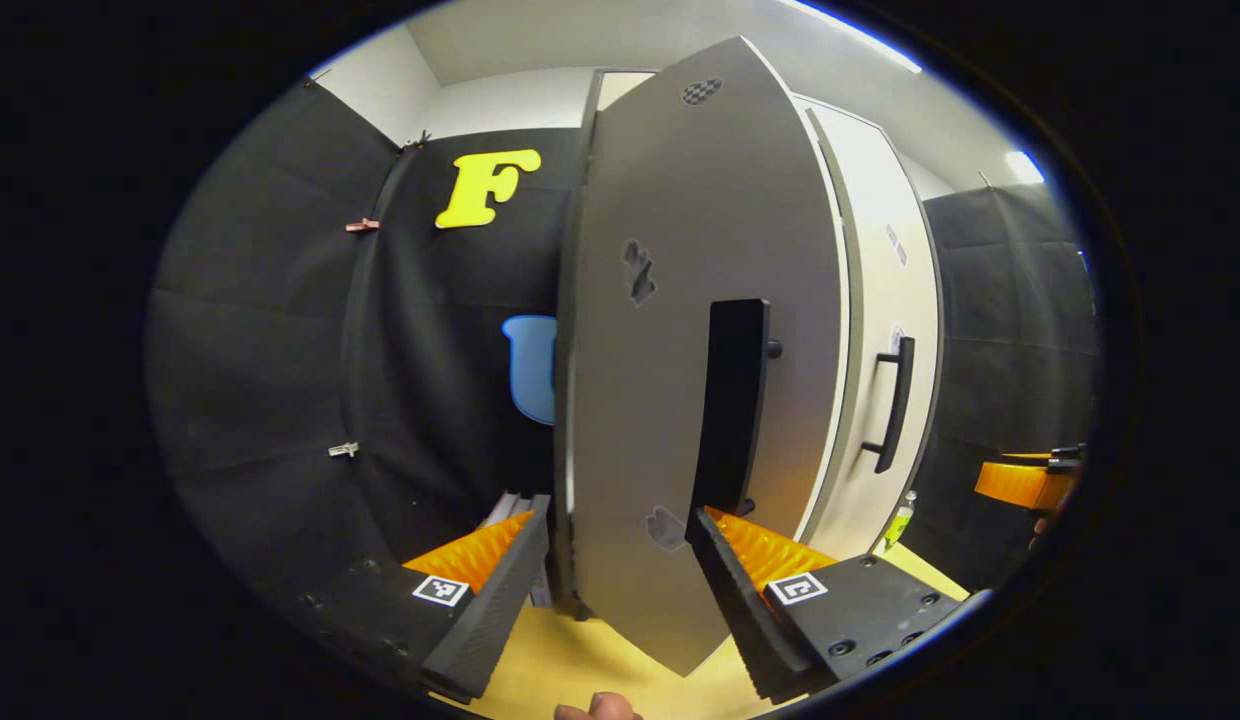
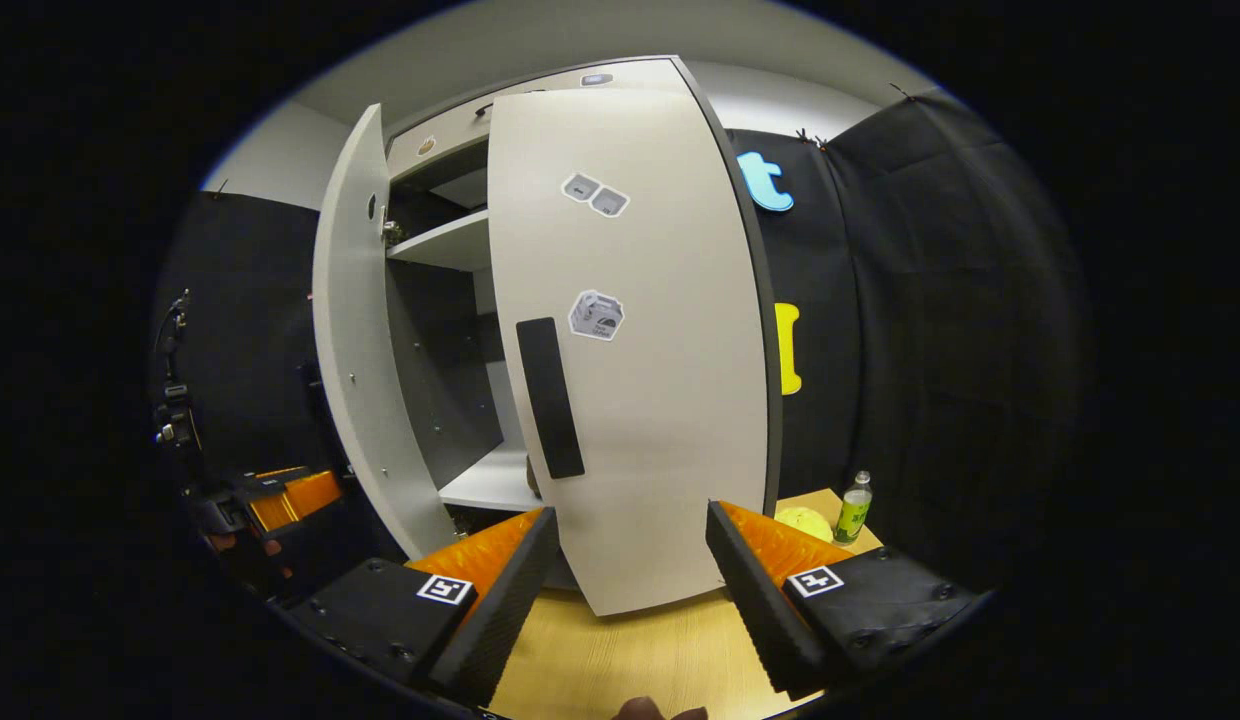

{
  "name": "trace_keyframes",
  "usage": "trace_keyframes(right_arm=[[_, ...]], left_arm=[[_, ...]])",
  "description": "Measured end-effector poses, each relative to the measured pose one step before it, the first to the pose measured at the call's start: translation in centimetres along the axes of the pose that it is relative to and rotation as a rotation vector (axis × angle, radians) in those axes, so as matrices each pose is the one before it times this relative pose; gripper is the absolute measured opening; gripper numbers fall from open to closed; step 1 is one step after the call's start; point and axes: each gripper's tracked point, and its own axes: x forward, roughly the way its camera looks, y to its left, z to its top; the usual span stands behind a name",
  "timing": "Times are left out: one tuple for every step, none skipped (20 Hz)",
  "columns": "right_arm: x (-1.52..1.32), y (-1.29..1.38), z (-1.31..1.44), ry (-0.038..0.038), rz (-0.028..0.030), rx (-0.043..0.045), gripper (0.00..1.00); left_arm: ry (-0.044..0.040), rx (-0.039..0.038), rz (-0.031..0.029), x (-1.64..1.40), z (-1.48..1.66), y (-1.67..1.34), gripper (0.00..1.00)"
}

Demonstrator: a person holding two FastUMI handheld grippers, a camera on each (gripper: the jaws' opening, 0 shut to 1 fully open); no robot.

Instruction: Grab one shoe with the right hand and put it into the shoe cabinet, grab the other shoe with the left hand and put it into the shoe cabinet; then close the right door with the right hand and the left door with the left hand.

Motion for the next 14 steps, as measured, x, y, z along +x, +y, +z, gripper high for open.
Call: trace_keyframes(right_arm=[[0.241, -0.168, -0.136, -0.00177, -0.00003, 0.00172, 0.98], [0.035, -0.185, 0.035, -0.00135, -0.00308, 0.00155, 0.98], [-0.274, -0.091, -0.044, 0.00021, -0.00104, 0.00136, 0.98], [-0.080, -0.159, 0.065, -0.00276, -0.00297, 0.00135, 0.98], [-0.274, -0.218, 0.063, -0.00085, -0.00191, -0.00021, 0.98], [0.083, -0.195, 0.191, -0.00247, -0.00301, -0.00043, 0.98], [0.142, -0.228, 0.191, -0.00333, -0.00297, 0.00080, 0.98], [0.013, -0.073, 0.130, -0.00267, -0.00073, 0.00166, 0.98], [0.113, -0.153, 0.141, -0.00359, -0.00088, 0.00054, 0.98], [0.109, -0.164, 0.123, -0.00227, -0.00195, -0.00060, 0.98], [0.094, -0.095, -0.007, -0.00035, -0.00046, 0.00051, 0.98], [0.075, -0.024, -0.043, 0.00101, 0.00048, 0.00109, 0.98], [0.051, -0.010, -0.035, 0.00161, 0.00091, -0.00006, 0.98], [0.056, 0.047, -0.014, 0.00017, 0.00080, -0.00159, 0.98]], left_arm=[[0.00528, -0.01064, -0.01880, 0.714, -0.083, -1.057, 0.92], [0.00599, -0.01305, -0.01706, 0.715, -0.095, -1.043, 0.93], [0.00619, -0.01343, -0.01350, 0.628, -0.031, -0.972, 0.93], [0.00235, -0.00694, -0.00367, 0.675, -0.040, -0.770, 0.92], [-0.00247, 0.00251, 0.00157, 0.532, 0.123, -0.557, 0.92], [-0.00425, 0.00494, 0.00126, 0.520, 0.033, -0.452, 0.93], [-0.00385, 0.00424, 0.00157, 0.403, 0.028, -0.274, 0.92], [-0.00286, 0.00470, 0.00081, 0.449, -0.044, -0.167, 0.93], [-0.00363, 0.00499, -0.00075, 0.231, 0.103, -0.121, 0.93], [-0.00035, 0.00643, -0.00288, 0.156, -0.156, -0.176, 0.92], [0.00270, 0.00634, -0.00442, 0.134, -0.063, -0.205, 0.93], [0.00297, 0.00266, -0.00249, 0.190, -0.072, 0.003, 0.94], [-0.00002, -0.00068, -0.00048, 0.160, 0.016, -0.040, 0.94], [-0.00341, -0.00048, 0.00141, 0.083, 0.239, -0.047, 0.93]])
